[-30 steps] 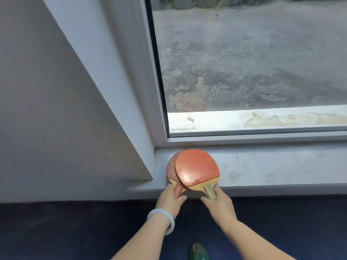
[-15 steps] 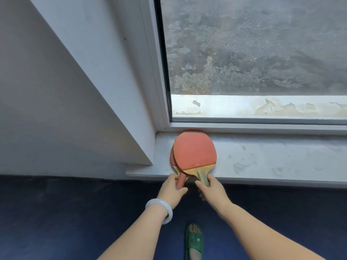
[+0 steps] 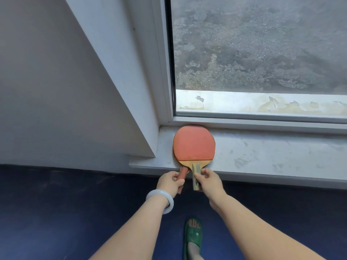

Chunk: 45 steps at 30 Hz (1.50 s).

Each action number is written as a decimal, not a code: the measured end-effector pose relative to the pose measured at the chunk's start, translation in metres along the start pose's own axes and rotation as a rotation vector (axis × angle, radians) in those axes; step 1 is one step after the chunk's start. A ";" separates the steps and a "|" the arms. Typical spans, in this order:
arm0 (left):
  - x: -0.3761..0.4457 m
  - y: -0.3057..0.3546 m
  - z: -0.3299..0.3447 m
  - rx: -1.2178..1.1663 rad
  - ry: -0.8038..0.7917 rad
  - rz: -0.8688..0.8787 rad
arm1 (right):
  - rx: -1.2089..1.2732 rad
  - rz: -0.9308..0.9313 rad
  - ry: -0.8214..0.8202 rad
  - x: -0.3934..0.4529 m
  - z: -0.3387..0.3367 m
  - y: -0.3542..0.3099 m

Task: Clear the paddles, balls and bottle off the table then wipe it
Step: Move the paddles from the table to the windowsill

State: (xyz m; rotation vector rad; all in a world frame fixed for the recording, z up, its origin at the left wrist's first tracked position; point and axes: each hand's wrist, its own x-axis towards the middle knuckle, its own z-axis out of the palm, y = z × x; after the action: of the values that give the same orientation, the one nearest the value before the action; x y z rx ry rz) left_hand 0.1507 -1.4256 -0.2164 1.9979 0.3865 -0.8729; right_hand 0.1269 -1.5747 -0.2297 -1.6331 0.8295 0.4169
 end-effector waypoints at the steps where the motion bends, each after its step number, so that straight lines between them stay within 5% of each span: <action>1: 0.000 -0.001 0.000 -0.015 0.002 -0.003 | 0.016 0.010 0.005 0.001 0.001 -0.001; 27: -0.010 0.002 0.009 -0.004 0.062 0.004 | 0.045 0.069 -0.023 -0.010 -0.004 -0.009; 37: -0.028 0.008 -0.028 0.161 0.154 0.037 | -0.344 -0.115 0.089 -0.020 -0.016 -0.047; 45: -0.065 -0.015 -0.083 0.197 0.286 0.013 | -0.624 -0.372 -0.122 -0.049 0.036 -0.093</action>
State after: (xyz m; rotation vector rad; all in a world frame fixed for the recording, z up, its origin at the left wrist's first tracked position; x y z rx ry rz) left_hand 0.1319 -1.3440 -0.1504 2.3149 0.4625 -0.6371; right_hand 0.1657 -1.5219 -0.1401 -2.2581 0.2924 0.5342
